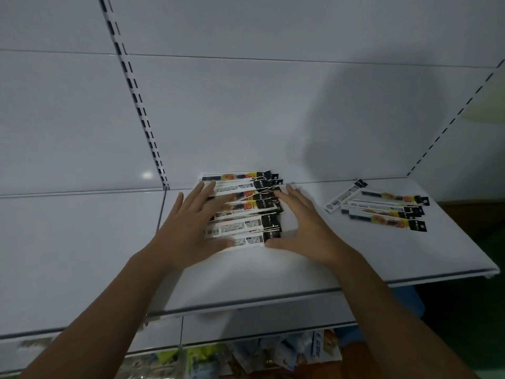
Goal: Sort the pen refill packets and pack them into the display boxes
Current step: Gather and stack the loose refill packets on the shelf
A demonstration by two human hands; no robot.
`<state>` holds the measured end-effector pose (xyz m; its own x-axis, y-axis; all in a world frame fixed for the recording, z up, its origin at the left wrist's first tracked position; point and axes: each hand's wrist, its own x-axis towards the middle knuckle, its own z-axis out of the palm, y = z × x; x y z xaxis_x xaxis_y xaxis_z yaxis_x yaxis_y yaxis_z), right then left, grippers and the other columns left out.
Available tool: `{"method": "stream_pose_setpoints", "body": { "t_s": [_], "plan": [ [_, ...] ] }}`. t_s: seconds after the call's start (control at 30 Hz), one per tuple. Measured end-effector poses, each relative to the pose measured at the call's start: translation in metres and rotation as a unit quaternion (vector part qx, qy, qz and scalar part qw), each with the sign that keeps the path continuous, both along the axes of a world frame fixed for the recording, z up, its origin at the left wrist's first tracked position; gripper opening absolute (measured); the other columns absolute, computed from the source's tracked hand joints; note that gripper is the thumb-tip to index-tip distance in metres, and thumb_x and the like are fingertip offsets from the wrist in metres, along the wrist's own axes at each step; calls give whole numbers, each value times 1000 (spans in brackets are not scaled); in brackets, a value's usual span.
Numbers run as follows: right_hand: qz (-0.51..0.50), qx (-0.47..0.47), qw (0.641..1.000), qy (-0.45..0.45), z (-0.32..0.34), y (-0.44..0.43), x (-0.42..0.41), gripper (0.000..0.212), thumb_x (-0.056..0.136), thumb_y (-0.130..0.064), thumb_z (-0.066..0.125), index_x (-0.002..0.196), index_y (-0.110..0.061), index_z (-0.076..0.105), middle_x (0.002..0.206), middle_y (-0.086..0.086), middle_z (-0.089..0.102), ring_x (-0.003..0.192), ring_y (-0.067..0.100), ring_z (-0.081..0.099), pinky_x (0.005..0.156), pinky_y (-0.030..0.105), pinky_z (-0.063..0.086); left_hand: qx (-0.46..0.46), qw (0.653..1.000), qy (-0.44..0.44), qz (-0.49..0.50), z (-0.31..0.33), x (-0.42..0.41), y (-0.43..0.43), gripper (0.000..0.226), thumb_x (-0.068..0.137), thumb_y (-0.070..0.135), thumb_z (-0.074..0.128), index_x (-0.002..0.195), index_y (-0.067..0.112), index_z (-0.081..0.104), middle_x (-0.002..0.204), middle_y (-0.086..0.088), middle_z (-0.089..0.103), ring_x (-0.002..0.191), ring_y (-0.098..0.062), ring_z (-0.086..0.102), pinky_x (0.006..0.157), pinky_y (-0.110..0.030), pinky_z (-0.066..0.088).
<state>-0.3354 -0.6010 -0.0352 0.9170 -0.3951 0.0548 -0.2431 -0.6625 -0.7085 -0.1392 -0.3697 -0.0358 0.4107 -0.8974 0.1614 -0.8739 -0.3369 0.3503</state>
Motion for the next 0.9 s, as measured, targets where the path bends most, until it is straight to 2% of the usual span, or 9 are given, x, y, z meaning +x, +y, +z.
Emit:
{"method": "stream_pose_setpoints", "body": {
  "t_s": [0.07, 0.17, 0.27, 0.37, 0.47, 0.7, 0.9],
  "plan": [
    [-37, -35, 999, -4, 9, -25, -21, 99, 71, -68, 80, 156, -44, 35, 170, -18, 11, 158, 6, 1, 127, 48, 11, -8, 1000, -21, -2, 2, -9, -7, 95, 83, 91, 45, 161, 49, 14, 175, 9, 0, 161, -17, -10, 128, -60, 3],
    [-152, -94, 984, 3, 20, -85, -58, 86, 78, -75, 66, 153, -43, 40, 171, -8, 20, 158, 18, 10, 127, 54, 14, -16, 998, -50, 16, 4, -19, -24, 99, 79, 99, 31, 162, 48, 15, 175, 9, 2, 162, -21, -2, 128, -60, 5],
    [-240, -132, 956, 105, 17, -147, -92, 94, 75, -91, 47, 157, -49, 29, 173, -3, 14, 159, 28, 7, 127, 57, 8, -1, 996, -73, 50, 4, -27, -43, 101, 76, 102, 26, 161, 50, 13, 175, 8, 1, 162, -25, 2, 128, -60, 8],
    [-235, -133, 942, 200, -2, -166, -103, 84, 83, -91, 34, 157, -53, 21, 174, -5, 7, 160, 29, 0, 127, 58, 1, -2, 993, -93, 75, -1, -32, -52, 99, 78, 101, 23, 161, 48, 20, 175, 4, 11, 161, -30, 11, 126, -61, 14],
    [-215, -182, 940, 192, -11, -149, -88, 67, 93, -81, 36, 154, -54, 29, 172, -6, 17, 159, 30, 7, 127, 57, 5, -10, 989, -119, 90, -7, -33, -55, 96, 80, 99, 26, 159, 44, 31, 170, -2, 28, 157, -32, 25, 125, -61, 19],
    [-180, -216, 949, 140, -15, -98, -38, 60, 92, -76, 45, 145, -49, 45, 162, -5, 37, 152, 31, 26, 124, 55, 17, -19, 986, -129, 107, -11, -32, -58, 90, 82, 96, 31, 156, 44, 36, 165, 1, 38, 155, -27, 29, 125, -59, 20],
    [-134, -160, 973, 101, -14, -39, -2, 50, 98, -64, 50, 144, -43, 53, 164, -3, 36, 155, 31, 18, 124, 48, 11, -24, 986, -124, 108, -11, -32, -57, 90, 82, 96, 31, 156, 45, 37, 165, 2, 38, 155, -27, 29, 126, -58, 19]
  ]
}}
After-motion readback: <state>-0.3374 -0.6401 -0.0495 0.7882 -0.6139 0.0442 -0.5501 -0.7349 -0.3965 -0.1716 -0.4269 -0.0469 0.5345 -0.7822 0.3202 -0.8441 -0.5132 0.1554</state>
